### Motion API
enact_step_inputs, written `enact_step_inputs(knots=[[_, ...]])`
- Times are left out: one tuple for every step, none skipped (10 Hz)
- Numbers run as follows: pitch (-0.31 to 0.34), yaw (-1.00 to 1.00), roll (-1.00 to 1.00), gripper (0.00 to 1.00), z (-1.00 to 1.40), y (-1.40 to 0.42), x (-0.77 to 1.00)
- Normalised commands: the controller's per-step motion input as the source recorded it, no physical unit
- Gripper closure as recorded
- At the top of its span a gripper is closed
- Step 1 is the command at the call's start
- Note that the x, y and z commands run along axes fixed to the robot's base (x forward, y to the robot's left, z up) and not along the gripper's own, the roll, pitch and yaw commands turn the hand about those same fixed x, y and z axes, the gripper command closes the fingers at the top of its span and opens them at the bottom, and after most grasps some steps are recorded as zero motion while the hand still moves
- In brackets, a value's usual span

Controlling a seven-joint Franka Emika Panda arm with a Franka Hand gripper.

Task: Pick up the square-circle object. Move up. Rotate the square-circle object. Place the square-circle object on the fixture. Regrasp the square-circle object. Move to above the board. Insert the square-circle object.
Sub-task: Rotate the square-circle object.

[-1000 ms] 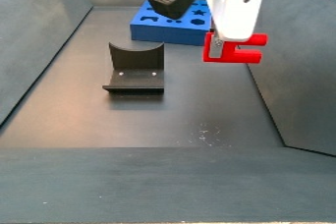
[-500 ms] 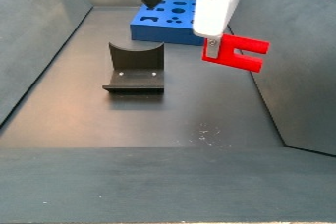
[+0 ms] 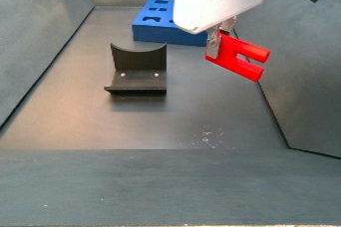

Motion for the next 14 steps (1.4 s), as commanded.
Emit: enact_step_inputs(knots=[[0.006,-1.00,0.00,1.00,-0.04,0.02,0.03],[0.007,-1.00,0.00,1.00,-0.04,0.02,0.03],[0.008,-1.00,0.00,1.00,-0.04,0.02,0.03],[0.009,-1.00,0.00,1.00,-0.04,0.02,0.03],[0.010,-1.00,0.00,1.00,-0.04,0.02,0.03],[0.012,-1.00,0.00,1.00,-0.04,0.02,0.03],[0.014,-1.00,0.00,1.00,-0.04,0.02,0.03],[0.017,-1.00,0.00,1.00,-0.04,0.02,0.03],[0.021,-0.95,0.00,1.00,-0.04,0.02,0.03],[0.020,-0.62,0.00,1.00,-0.04,0.02,0.03],[0.020,-0.47,0.00,1.00,-0.04,0.02,0.03],[0.019,-0.27,0.00,1.00,-0.04,0.02,0.03],[0.000,0.00,0.00,1.00,-1.00,0.00,0.00],[-0.013,0.04,0.00,1.00,-1.00,0.00,0.01]])
